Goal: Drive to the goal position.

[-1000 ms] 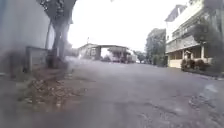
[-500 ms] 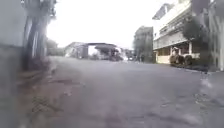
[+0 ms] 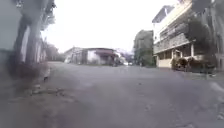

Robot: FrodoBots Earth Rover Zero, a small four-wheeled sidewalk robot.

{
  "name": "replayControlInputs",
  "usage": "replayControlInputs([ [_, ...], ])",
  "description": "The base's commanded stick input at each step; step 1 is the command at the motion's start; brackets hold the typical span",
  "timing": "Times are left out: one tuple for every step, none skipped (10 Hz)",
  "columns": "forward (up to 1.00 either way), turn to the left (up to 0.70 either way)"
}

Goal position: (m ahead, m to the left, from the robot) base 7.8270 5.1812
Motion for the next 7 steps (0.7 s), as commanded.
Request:
replayControlInputs([
  [1.0,0.0],
  [1.0,0.0],
  [1.0,0.0],
  [1.0,0.0],
  [1.0,0.0],
  [1.0,0.0],
  [1.0,0.0],
])
